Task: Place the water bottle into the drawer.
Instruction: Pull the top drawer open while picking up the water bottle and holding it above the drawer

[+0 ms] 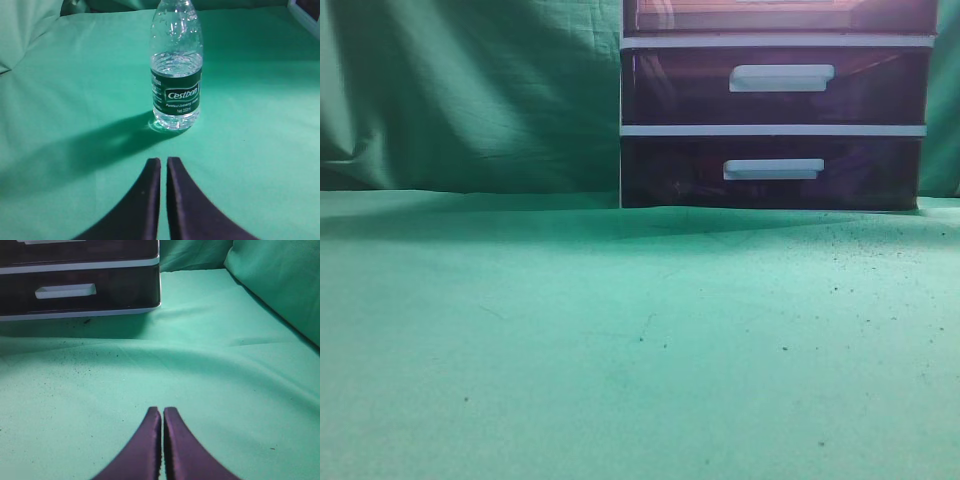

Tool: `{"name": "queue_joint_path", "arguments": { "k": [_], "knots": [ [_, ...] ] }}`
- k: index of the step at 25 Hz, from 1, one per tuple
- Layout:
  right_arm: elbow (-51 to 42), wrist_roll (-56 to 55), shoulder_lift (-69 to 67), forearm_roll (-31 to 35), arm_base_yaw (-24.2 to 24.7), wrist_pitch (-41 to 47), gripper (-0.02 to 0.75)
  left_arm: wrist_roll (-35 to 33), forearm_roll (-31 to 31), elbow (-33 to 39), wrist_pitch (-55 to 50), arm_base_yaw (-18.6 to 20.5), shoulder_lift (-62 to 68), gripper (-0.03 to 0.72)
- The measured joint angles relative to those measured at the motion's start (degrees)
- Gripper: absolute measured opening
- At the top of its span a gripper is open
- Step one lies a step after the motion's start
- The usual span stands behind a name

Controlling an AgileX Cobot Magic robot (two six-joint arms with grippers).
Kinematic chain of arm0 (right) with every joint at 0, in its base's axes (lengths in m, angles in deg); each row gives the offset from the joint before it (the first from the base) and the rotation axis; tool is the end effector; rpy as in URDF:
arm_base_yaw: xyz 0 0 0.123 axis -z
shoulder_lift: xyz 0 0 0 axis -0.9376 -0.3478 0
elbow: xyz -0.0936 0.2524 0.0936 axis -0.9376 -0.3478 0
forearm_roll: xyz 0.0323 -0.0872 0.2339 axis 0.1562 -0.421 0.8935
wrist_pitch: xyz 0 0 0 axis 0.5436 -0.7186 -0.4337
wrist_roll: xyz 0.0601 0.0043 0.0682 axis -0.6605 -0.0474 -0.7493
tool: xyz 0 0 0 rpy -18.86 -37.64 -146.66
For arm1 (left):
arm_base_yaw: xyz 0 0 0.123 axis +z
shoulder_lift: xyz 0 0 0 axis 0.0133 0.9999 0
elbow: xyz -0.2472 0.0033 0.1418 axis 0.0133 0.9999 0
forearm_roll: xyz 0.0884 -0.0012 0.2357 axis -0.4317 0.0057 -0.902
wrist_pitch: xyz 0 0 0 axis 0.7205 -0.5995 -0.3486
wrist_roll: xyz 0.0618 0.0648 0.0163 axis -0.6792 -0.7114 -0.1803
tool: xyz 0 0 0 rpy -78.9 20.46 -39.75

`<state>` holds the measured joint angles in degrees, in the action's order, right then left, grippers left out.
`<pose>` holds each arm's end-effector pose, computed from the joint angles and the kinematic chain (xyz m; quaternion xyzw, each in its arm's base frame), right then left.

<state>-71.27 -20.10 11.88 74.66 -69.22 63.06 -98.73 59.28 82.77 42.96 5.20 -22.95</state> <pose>0.0525 -0.0006 0.1702 0.0154 0.8087 0.0056 0.5880 0.0530 0.0011 0.1748 0.0047 0.7959 0.0299 0.6047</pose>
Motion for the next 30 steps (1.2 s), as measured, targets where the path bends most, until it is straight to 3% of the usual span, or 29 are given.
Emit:
{"name": "queue_joint_path", "arguments": {
  "k": [21,27,30],
  "knots": [
    [0.0,0.0,0.0,0.0,0.0,0.0,0.000,0.3,0.8,0.0,0.6,0.0,0.0,0.000],
    [0.0,0.0,0.0,0.0,0.0,0.0,0.000,2.9,19.5,0.0,13.1,0.0,0.0,0.000],
    [0.0,0.0,0.0,0.0,0.0,0.0,0.000,2.9,22.7,0.0,17.5,0.0,0.0,0.000]
  ]
}}
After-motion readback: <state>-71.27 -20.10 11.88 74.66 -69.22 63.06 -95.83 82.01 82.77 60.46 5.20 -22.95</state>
